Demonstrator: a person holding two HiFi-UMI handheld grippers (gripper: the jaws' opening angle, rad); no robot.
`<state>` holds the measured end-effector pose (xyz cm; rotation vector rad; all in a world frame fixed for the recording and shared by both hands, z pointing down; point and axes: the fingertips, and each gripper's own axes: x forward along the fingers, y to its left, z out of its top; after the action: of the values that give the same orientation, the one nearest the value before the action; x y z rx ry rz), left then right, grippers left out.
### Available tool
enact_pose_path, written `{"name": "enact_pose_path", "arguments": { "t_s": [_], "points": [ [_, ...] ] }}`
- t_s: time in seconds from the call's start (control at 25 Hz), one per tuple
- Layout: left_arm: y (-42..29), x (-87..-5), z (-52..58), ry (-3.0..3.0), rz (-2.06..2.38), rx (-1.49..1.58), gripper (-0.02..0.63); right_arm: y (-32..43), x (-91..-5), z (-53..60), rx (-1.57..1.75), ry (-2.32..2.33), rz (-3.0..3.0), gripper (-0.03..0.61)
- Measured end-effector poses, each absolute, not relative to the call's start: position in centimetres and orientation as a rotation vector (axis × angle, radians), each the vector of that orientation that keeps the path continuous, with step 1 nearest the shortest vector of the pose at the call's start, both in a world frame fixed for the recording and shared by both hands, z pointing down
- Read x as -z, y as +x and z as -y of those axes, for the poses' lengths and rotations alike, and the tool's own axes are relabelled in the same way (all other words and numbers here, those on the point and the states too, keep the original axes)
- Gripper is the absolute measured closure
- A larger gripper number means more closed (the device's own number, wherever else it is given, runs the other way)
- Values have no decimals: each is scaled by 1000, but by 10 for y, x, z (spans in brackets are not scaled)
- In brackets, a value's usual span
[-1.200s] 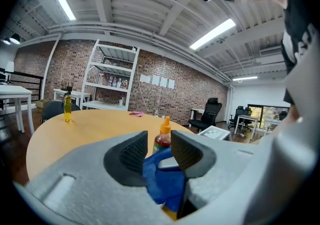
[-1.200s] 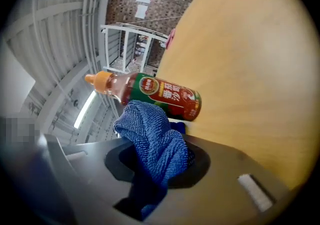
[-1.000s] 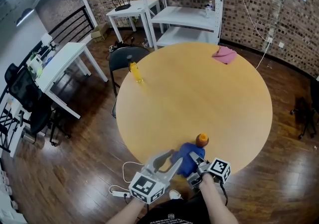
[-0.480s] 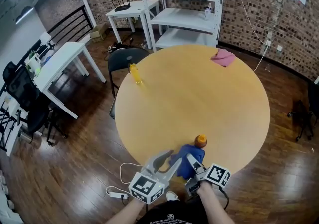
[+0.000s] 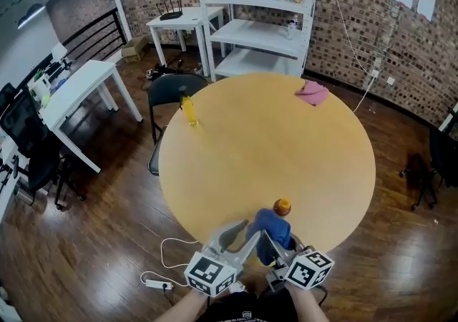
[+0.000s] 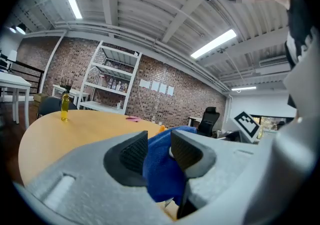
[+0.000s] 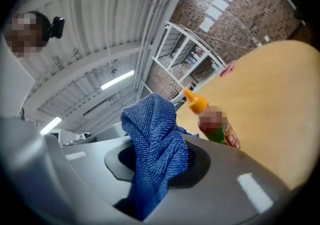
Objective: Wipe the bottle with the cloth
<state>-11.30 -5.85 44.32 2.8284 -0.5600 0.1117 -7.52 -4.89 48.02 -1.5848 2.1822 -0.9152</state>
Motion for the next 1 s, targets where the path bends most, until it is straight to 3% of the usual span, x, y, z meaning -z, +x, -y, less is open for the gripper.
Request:
{"name": "enact_pose_path", "arguments": {
  "t_s": [0.56,0.92,1.0],
  "points": [
    [-122,-420,35,2769,617,-31,466,-91,-413,28,224,-1840,-2591,480],
    [-95,-409,-7,2778,695,-50,468,-66,-399,-13,112,-1850,-2686,479],
    [-84,-405,-21,2785,724,-42,501,-54,-397,-27,114,-1840,-2682,479]
  ]
}}
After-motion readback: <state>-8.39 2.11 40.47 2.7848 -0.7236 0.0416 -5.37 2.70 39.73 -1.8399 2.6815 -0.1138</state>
